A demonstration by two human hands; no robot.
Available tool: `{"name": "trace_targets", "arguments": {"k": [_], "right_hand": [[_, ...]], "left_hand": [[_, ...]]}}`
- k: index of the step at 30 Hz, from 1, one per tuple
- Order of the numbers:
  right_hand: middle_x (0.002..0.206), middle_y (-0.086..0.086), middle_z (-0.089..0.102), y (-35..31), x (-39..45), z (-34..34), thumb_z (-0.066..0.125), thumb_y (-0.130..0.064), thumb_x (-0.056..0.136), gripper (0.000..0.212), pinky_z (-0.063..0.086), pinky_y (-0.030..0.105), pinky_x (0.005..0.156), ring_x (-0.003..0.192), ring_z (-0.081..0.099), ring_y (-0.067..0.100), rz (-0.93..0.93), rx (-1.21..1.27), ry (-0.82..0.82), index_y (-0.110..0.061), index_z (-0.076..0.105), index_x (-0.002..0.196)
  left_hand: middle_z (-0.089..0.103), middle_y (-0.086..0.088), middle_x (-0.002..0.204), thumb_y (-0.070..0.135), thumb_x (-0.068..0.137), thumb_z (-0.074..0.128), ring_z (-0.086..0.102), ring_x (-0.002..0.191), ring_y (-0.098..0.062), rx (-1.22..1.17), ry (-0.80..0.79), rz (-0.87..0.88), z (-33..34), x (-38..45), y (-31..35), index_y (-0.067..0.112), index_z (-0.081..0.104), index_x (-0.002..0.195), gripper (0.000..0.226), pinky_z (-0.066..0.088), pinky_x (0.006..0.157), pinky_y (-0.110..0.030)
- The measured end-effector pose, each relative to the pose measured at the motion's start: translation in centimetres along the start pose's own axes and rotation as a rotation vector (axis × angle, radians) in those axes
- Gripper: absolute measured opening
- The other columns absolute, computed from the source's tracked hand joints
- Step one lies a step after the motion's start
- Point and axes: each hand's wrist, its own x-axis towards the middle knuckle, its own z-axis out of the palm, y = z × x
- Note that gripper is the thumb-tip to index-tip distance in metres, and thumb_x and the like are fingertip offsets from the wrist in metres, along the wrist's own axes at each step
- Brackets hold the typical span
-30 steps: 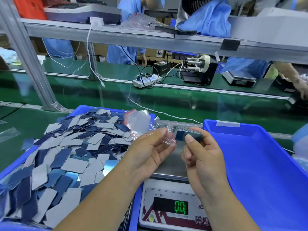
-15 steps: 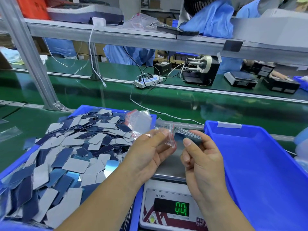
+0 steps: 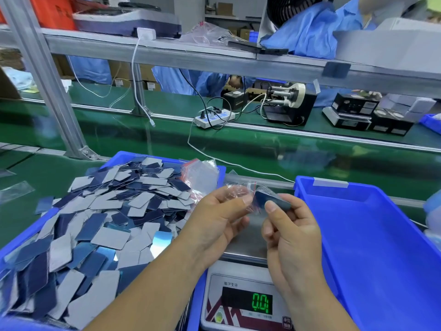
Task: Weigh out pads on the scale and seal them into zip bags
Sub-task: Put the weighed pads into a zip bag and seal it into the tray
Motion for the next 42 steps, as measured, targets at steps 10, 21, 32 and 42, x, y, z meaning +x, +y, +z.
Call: {"name": "trace_targets", "arguments": {"k": [10,21,32,42], "right_hand": [[0.089,-0.002,0.074,-1.4,0.4,-1.0,0.072,-0.012,0.086,0.024,0.049,0.022,0.049,0.063,0.069,0.018,-0.071,-0.451,-0.194,-0.035,0.072,0.093],[0.093,0.008,0.074,-1.7,0.4,-1.5,0.075,-0.010,0.082,0.019,0.050,0.025,0.048,0.067,0.070,0.026,-0.057,-0.337,-0.203,-0.026,0.072,0.091],[0.091,0.004,0.073,-1.2,0.2,-1.5,0.072,-0.020,0.078,0.018,0.050,0.025,0.048,0.065,0.070,0.024,-0.178,-0.424,-0.175,-0.030,0.070,0.093],[0.069,0.002,0.067,-1.9,0.1,-1.9,0.071,-0.027,0.078,0.014,0.049,0.028,0.047,0.050,0.060,0.019,-0.240,-0.569,-0.149,-0.032,0.067,0.090]], "left_hand": [[0.071,-0.002,0.081,0.017,0.058,0.084,0.063,0.061,-0.006,0.005,0.011,0.059,0.1,0.0,0.2,0.021,0.078,0.073,0.016,0.048,0.050,-0.018],[0.054,-0.001,0.060,0.030,0.058,0.085,0.045,0.047,-0.006,0.055,0.029,-0.044,0.5,-0.3,0.2,0.018,0.070,0.063,0.019,0.036,0.040,-0.017],[0.057,0.003,0.066,0.048,0.057,0.085,0.046,0.051,-0.006,0.160,0.039,-0.010,0.5,-0.3,0.0,0.023,0.074,0.061,0.027,0.038,0.043,-0.018],[0.060,-0.006,0.072,0.024,0.063,0.082,0.052,0.055,-0.008,0.151,-0.030,0.027,0.4,-0.6,-0.3,0.018,0.080,0.075,0.013,0.044,0.047,-0.019]]}}
